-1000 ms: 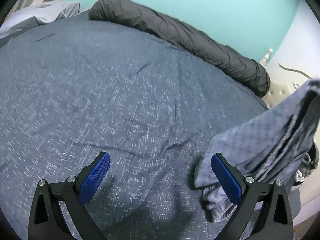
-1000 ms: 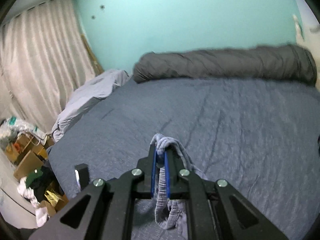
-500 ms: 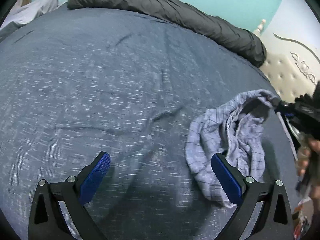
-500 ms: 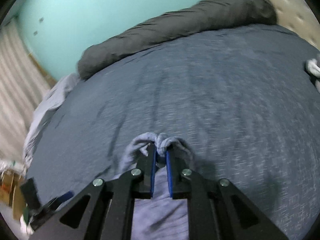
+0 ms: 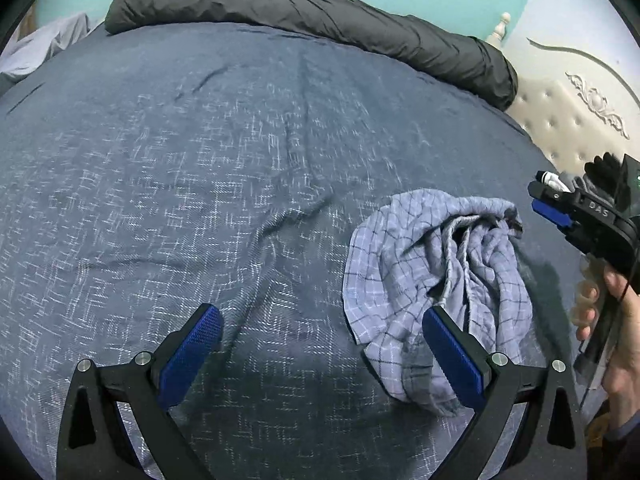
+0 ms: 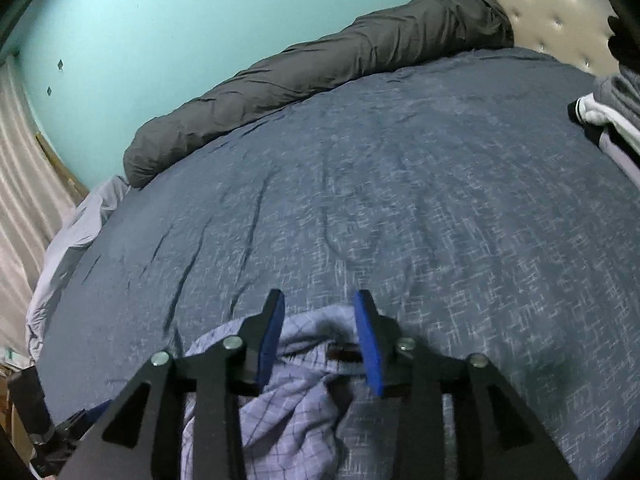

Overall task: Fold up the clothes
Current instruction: 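Close the left gripper on the shirt while the right gripper holds its collar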

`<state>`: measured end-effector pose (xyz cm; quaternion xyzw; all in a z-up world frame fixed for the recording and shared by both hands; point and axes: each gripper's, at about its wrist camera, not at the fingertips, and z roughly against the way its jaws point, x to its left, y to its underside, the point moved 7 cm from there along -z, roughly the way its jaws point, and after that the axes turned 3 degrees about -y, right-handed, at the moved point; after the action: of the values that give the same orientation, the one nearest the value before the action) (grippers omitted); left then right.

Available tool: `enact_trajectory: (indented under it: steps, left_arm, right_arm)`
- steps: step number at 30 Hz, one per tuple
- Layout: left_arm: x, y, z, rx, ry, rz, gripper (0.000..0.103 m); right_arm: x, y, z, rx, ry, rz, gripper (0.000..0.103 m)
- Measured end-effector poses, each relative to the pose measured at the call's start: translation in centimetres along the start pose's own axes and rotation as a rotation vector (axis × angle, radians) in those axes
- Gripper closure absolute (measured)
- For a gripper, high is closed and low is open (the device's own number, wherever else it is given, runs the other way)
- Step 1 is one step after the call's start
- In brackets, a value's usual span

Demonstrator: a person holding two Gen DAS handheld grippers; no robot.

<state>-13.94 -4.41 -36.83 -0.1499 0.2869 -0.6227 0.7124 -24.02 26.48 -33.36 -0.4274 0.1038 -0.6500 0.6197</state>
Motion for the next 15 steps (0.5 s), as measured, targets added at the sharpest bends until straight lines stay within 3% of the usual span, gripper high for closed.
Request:
enact_trajectory:
  steps: [11,15]
  left_arm:
    - [-1.4,0.4,-0.8,0.005,-0.037,-0.047,0.0]
    - [-2.4,0.1,-0.8,0.01,-0.007,-0.059,0.0]
  right_arm:
    - [-2.8,2.1,0.4,0.069,0.003,-0.055,0.058]
    - [-4.1,2.3,0.6,0.068,-0.003,-0.121,0.057]
